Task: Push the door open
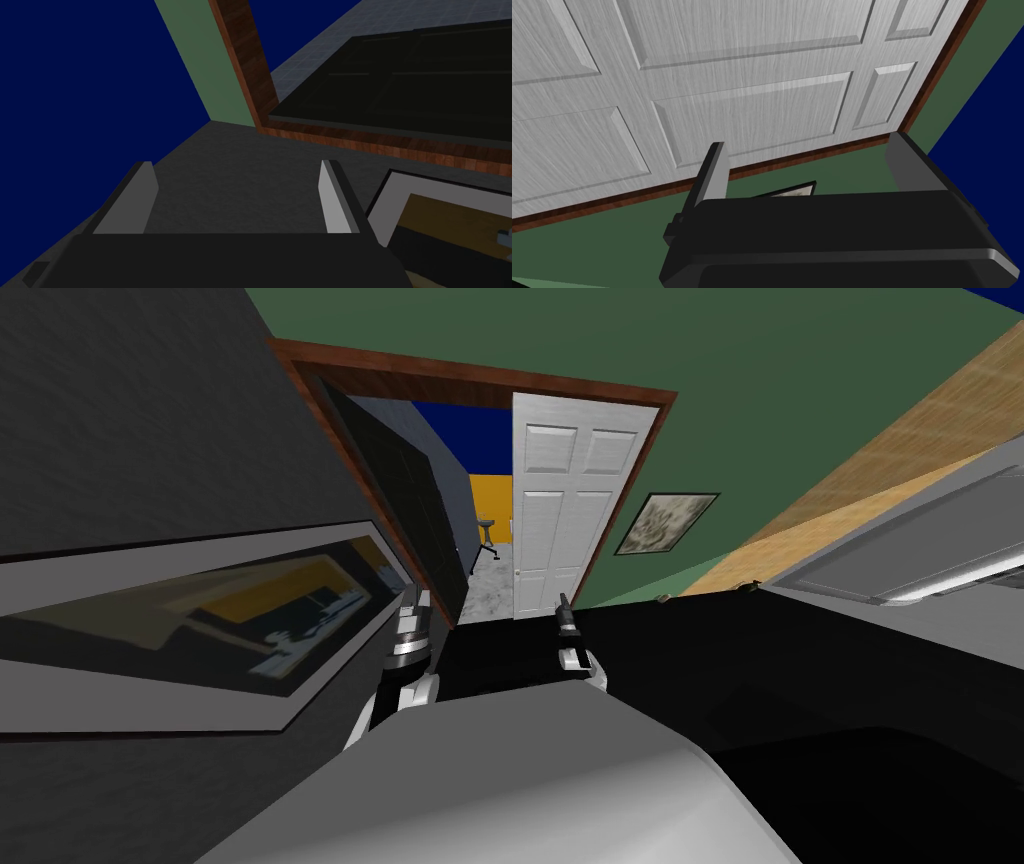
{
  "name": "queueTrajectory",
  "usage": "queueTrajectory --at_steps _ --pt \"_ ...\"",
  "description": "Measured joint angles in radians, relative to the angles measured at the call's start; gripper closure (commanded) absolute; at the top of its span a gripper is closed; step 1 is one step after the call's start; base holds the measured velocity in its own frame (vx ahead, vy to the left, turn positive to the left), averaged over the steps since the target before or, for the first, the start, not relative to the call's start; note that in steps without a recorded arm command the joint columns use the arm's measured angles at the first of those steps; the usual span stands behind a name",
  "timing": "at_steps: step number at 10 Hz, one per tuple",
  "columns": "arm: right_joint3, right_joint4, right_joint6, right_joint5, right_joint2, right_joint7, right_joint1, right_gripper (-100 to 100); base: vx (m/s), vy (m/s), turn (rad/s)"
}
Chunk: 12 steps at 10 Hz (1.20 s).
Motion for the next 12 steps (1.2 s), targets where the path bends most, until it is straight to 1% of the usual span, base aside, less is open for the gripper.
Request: queueTrajectory --at_steps 1,3,4,7,8,9,10,12 --pt "-0.004 0.033 -0.009 -0.001 -0.001 0.000 -0.013 -100 0.073 0.015 0.142" --pt "-0.013 0.078 -0.012 -0.005 -0.004 -0.004 -0.031 -100 0.108 0.019 0.105" --pt "-0.018 0.114 -0.020 -0.007 -0.005 -0.005 -0.047 -100 0.116 0.011 0.114" --pt "-0.030 0.199 -0.038 -0.012 -0.005 -0.009 -0.074 -100 0.119 0.011 0.106" --pt "-0.036 0.246 -0.054 -0.015 -0.009 -0.012 -0.092 -100 0.112 0.019 0.106" --pt "-0.040 0.263 -0.057 -0.017 -0.011 -0.015 -0.096 -100 0.108 0.010 0.102" --pt "-0.045 0.288 -0.057 -0.019 -0.013 -0.018 -0.108 -100 0.109 0.014 0.103" --pt "-0.053 0.347 -0.068 -0.023 -0.015 -0.021 -0.130 -100 0.105 0.004 0.098"
